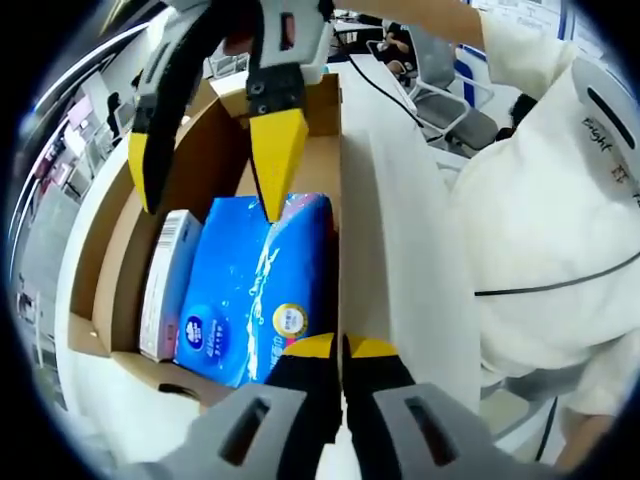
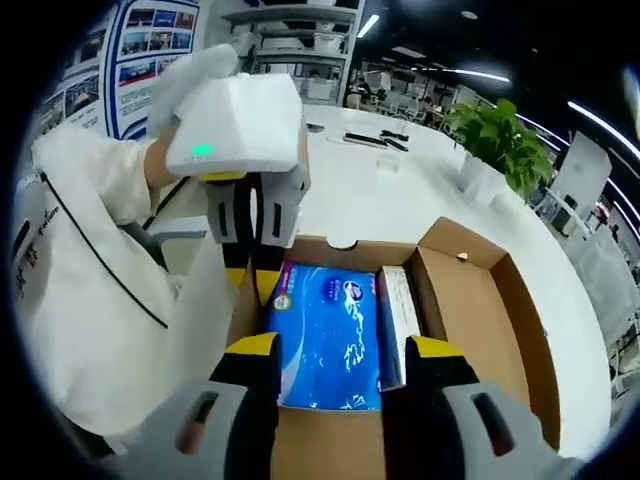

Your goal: Operate the shoe box by opening the lid, removing the specified soft item, and placing it in the target area until the item is outside and the box remains undamaged.

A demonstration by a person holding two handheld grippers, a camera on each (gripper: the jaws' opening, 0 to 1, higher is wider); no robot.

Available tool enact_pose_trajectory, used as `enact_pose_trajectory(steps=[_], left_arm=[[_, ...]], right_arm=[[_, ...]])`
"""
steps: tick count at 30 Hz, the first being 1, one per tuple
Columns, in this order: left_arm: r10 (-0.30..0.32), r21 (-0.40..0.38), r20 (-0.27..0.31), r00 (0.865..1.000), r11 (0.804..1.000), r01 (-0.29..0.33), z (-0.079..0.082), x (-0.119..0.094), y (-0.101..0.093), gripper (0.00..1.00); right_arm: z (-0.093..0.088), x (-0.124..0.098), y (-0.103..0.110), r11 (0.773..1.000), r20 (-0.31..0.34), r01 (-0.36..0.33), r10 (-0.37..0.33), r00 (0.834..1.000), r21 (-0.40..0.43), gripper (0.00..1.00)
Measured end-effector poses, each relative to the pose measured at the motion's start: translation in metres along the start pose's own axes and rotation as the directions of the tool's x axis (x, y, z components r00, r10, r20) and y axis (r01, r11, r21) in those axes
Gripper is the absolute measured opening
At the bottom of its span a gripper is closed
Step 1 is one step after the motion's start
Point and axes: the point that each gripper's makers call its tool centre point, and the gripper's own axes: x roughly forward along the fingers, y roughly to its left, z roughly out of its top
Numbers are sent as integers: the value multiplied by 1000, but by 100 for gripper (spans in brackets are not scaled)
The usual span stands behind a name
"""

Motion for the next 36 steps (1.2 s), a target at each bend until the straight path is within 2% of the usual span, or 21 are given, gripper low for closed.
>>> enact_pose_trajectory(steps=[2,5,6,8,10,12,15,17,19,22,26,36], left_arm=[[2,2,2,1000,1000,-2,0,0,0,1],[1,2,1,1000,1000,-1,0,0,0,1],[-2,-5,0,1000,1000,2,0,0,1,1],[-8,-23,-4,1000,1000,8,0,0,1,1],[-10,-22,-7,1000,1000,10,0,0,1,1],[-9,-17,-6,1000,1000,9,0,0,1,1],[-3,-11,-1,1000,1000,3,-1,0,1,1],[-2,-10,0,1000,1000,2,-1,0,1,1],[-1,-8,-2,1000,1000,1,0,0,1,1],[-1,-7,1,1000,1000,1,0,-1,1,1],[-1,-7,0,1000,1000,1,0,-1,1,1],[-4,-12,-2,1000,1000,4,-1,-1,5,1]], right_arm=[[-1,3,5,998,19,-45,44,999,50,52],[-2,10,4,997,13,-60,59,998,57,56],[-5,11,9,995,-11,-84,84,996,49,55],[-12,17,11,996,-72,-80,82,994,26,55],[-16,22,13,996,-104,-88,87,991,-6,55],[-9,28,16,992,-77,-119,121,990,37,55],[-10,36,22,990,-93,-134,137,986,31,56],[-12,42,21,992,-117,-128,127,985,-2,59],[-11,41,21,991,-124,-130,131,984,12,58],[-12,38,7,991,-135,-133,134,982,13,58],[-14,40,-1,991,-168,-131,130,977,10,59],[-15,38,7,991,-240,-133,131,962,11,52]])
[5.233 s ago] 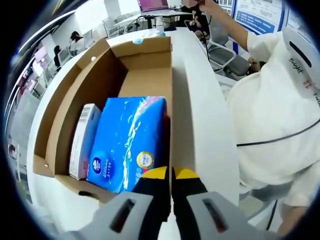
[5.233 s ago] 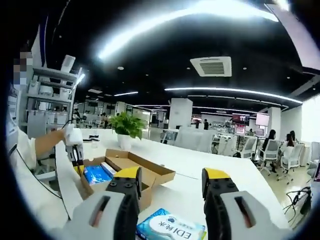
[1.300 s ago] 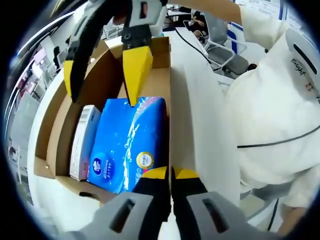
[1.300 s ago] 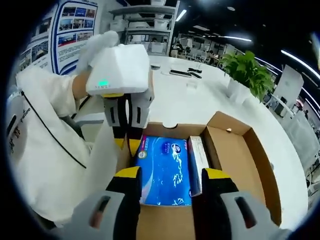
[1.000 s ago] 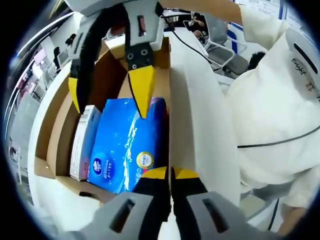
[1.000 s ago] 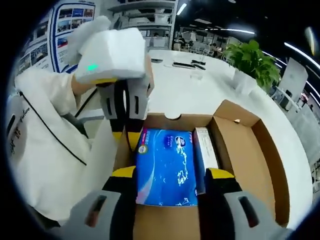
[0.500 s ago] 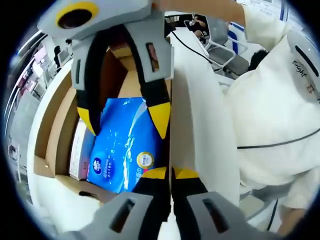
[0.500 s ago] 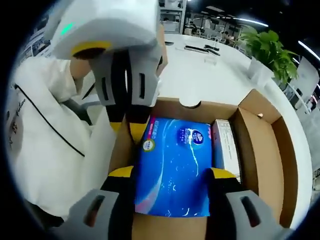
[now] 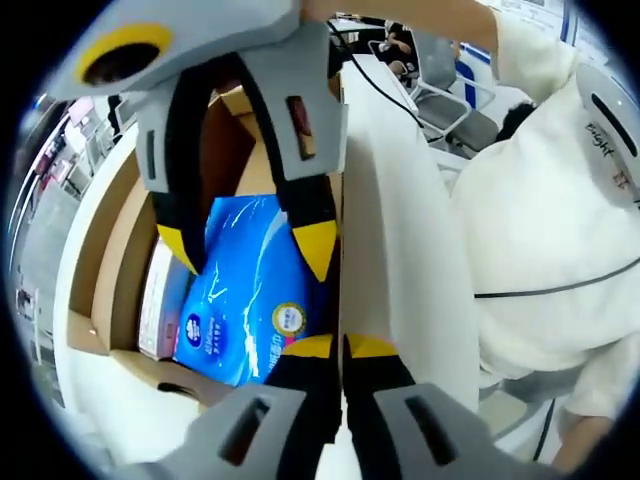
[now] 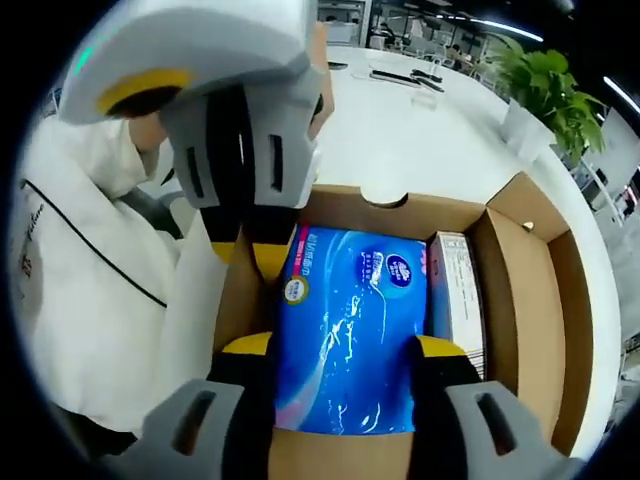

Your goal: Operate the shoe box by opening the lid, removing the specified soft item, and placing it in the target area until the item is outside and the box remains undamaged.

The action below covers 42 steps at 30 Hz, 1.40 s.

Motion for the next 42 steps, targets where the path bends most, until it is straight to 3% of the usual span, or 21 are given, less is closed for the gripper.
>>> enact_pose_trajectory(steps=[8,18,27,32,42], left_arm=[[-5,-12,-4,1000,1000,5,-1,0,5,1],[-1,-7,-2,1000,1000,1,-1,-1,5,1],[3,-6,-2,1000,1000,-3,0,1,-3,1],[0,-10,-3,1000,1000,0,1,2,-7,1],[2,-8,-2,1000,1000,-2,0,1,-6,1]], right_arm=[[-1,-1,1,1000,-87,-13,11,996,-19,52],[-18,-8,4,1000,-121,-11,8,993,-21,52],[-32,-15,5,999,-128,-12,7,992,-31,52],[-47,-21,20,1000,-101,-10,7,995,-28,52],[-62,-26,22,999,-69,-16,13,998,-45,52]])
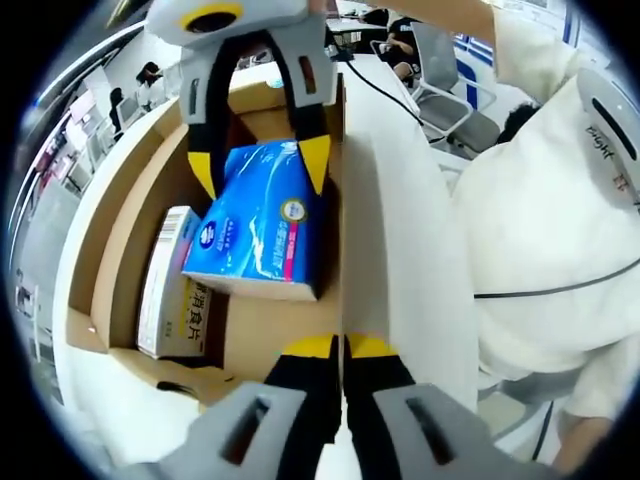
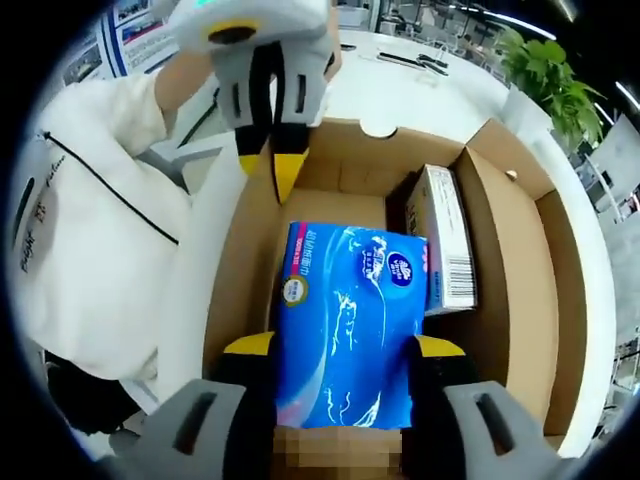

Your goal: Operate the shoe box by opening the lid, removing the specified soft item, and placing it in the target area until the item is outside and the box remains undamaged.

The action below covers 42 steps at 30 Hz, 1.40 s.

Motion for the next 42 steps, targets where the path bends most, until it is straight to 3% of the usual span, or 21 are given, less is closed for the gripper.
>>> enact_pose_trajectory(steps=[19,22,28,35,38,42], left_arm=[[0,2,1,1000,1000,0,0,0,1,1],[-1,1,0,1000,1000,1,0,-1,3,1],[-2,1,0,1000,1000,2,0,-1,4,1],[-4,2,1,1000,1000,4,-1,-1,8,1],[-8,0,-3,1000,1000,8,-1,-2,9,1],[-7,0,-1,1000,1000,7,-1,-2,11,1]], right_arm=[[-25,-11,-3,999,-88,-17,14,996,-40,52],[-34,-15,-5,999,-149,-21,15,989,-37,52],[-45,-19,-17,999,-205,-18,10,979,-35,53],[-44,-22,-10,1000,-219,-24,22,975,-6,58],[-43,-22,-21,1000,-245,19,-17,969,7,67],[-33,-17,-19,1000,-220,6,-4,975,9,66]])
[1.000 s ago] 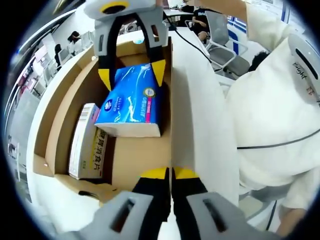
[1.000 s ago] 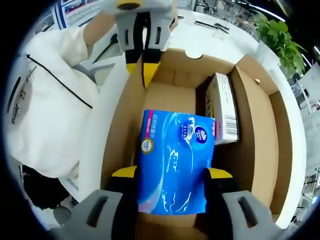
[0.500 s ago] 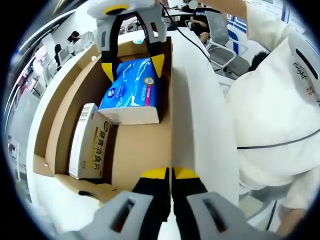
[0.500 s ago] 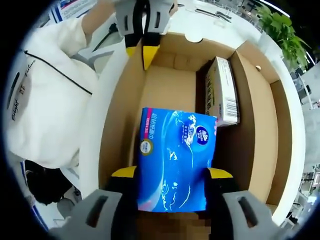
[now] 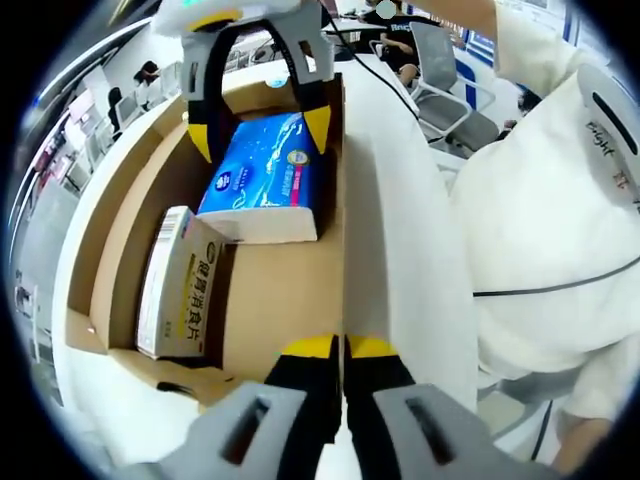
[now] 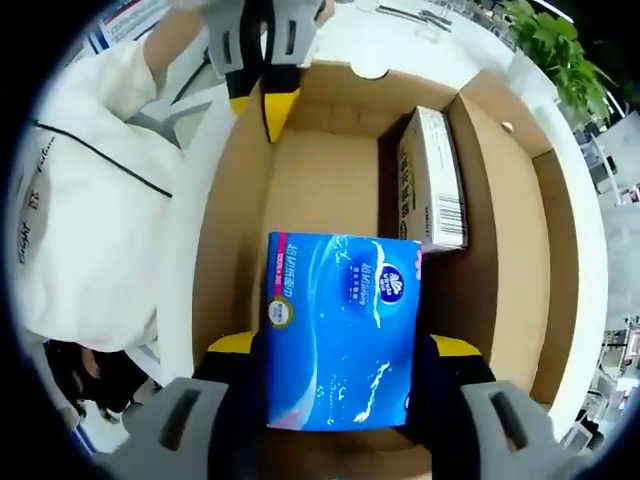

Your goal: Operate the shoe box by opening the lid, removing the specified soft item, and placing it in the target area until the item is outside and the box remains undamaged.

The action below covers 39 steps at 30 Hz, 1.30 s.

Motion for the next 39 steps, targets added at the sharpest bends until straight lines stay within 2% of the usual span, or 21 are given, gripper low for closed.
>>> enact_pose_trajectory(steps=[4,6,10,16,26,35,37,39], left_arm=[[1,2,1,1000,1000,-1,0,0,0,1],[0,2,0,1000,1000,0,0,0,-1,1],[1,1,-1,1000,1000,-1,0,-1,-1,1],[4,2,0,1000,1000,-4,0,-1,-1,1],[7,2,-2,1000,1000,-7,1,-1,-3,1],[11,5,0,1000,1000,-11,1,0,-3,1],[13,7,-1,1000,1000,-13,1,0,-2,1],[15,8,0,1000,1000,-15,1,0,0,1]], right_arm=[[0,11,1,1000,-29,-13,12,999,-13,66],[-2,11,3,1000,-48,-25,26,998,13,65],[0,15,-2,999,-53,-39,39,998,9,66],[-1,24,0,1000,-87,-30,30,996,0,69],[-4,37,6,998,-102,-59,60,993,6,76],[-6,45,7,998,-125,-56,56,991,7,80],[-6,47,5,997,-131,-75,77,988,17,81],[-7,48,4,995,-110,-95,96,989,15,82]])
